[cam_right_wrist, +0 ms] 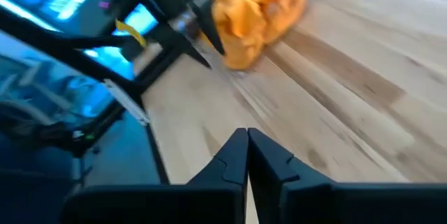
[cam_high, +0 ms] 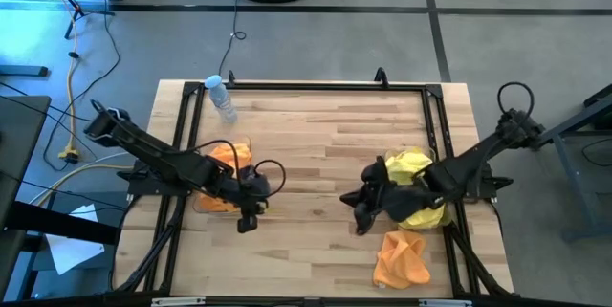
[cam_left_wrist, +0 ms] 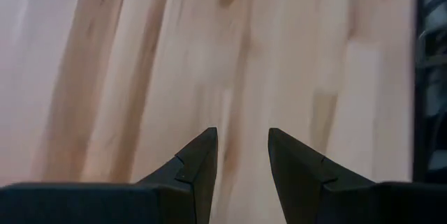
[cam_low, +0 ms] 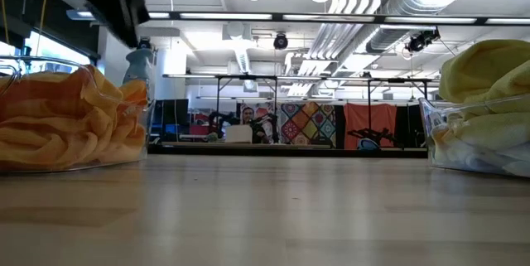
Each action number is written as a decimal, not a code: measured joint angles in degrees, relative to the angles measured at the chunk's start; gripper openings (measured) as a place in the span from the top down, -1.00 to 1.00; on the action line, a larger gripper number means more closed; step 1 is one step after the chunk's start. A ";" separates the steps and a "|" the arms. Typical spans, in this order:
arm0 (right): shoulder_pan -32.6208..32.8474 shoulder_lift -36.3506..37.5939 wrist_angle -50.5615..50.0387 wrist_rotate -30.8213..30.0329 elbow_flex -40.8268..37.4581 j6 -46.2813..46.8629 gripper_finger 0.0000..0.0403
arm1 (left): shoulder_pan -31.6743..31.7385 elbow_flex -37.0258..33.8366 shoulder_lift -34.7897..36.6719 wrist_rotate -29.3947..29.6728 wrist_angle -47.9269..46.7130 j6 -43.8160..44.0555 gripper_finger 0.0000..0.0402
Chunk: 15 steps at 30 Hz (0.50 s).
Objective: Sort microfiber towel by color & place in baskets
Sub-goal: Put the orange towel into the left transparent bin
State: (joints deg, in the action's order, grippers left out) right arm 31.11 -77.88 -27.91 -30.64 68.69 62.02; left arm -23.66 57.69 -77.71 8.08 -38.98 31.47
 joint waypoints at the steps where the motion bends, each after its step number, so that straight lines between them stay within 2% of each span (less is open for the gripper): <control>1: 0.32 -1.63 -3.35 -0.50 2.37 2.29 0.96 | -0.03 0.00 0.39 -0.02 -2.05 -0.51 0.42; 4: 0.93 -8.00 -18.10 1.63 10.84 9.64 0.99 | -0.07 0.00 1.59 -0.02 -6.61 -1.62 0.42; 11: 1.44 -24.08 -56.64 16.39 30.89 33.43 0.98 | -0.07 0.00 5.20 0.02 -12.55 -6.40 0.42; 13: 2.63 -27.23 -62.05 18.74 34.31 38.92 0.98 | -0.07 0.00 6.29 0.02 -13.09 -8.10 0.42; 15: 4.15 -28.90 -61.51 19.97 35.36 42.91 0.98 | -0.07 0.00 7.35 0.04 -13.05 -9.29 0.42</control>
State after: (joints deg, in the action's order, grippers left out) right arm 35.27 -106.78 -89.43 -10.68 104.05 104.93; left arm -23.73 57.69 -70.36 8.12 -52.03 22.18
